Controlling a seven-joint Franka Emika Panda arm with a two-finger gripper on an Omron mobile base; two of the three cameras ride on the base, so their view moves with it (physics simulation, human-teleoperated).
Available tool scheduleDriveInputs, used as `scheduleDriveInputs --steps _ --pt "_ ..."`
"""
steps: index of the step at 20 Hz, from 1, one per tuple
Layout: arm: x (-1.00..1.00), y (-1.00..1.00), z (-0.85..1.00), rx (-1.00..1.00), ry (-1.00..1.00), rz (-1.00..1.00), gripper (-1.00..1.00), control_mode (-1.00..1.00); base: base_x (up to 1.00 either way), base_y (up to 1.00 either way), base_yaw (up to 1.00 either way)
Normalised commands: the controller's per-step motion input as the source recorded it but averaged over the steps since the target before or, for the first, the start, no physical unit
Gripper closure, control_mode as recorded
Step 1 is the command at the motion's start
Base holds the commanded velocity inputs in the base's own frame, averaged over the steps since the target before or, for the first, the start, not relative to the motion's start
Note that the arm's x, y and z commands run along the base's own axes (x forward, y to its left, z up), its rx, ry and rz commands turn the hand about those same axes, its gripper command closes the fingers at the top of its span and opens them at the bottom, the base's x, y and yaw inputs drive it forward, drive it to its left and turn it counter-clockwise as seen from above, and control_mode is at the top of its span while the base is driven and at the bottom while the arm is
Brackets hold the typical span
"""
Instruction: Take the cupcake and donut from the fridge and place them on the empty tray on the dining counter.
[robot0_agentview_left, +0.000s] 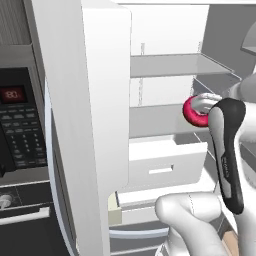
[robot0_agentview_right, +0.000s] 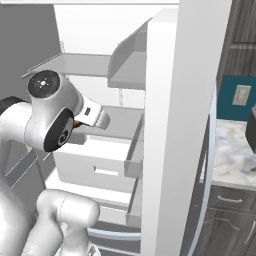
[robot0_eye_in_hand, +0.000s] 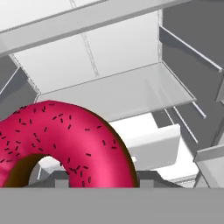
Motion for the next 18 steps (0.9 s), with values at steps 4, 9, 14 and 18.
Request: scheduleDriveInputs --steps 4,9,14,18 --pt "-1.00 0.00 0.41 0.00 0.01 0.00 1.00 -1.00 0.00 0.00 0.00" --pt "-0.78 0.11 0.10 -0.07 -0.07 0.00 1.00 -1.00 0.00 0.00 0.00" --pt "-0.52 0.03 0.33 -0.01 -0.10 0.00 1.00 1.00 -0.09 0.00 0.00" --pt "0.00 0.00 0.00 0.00 0.00 0.00 1.00 1.00 -0.58 -0.32 -0.18"
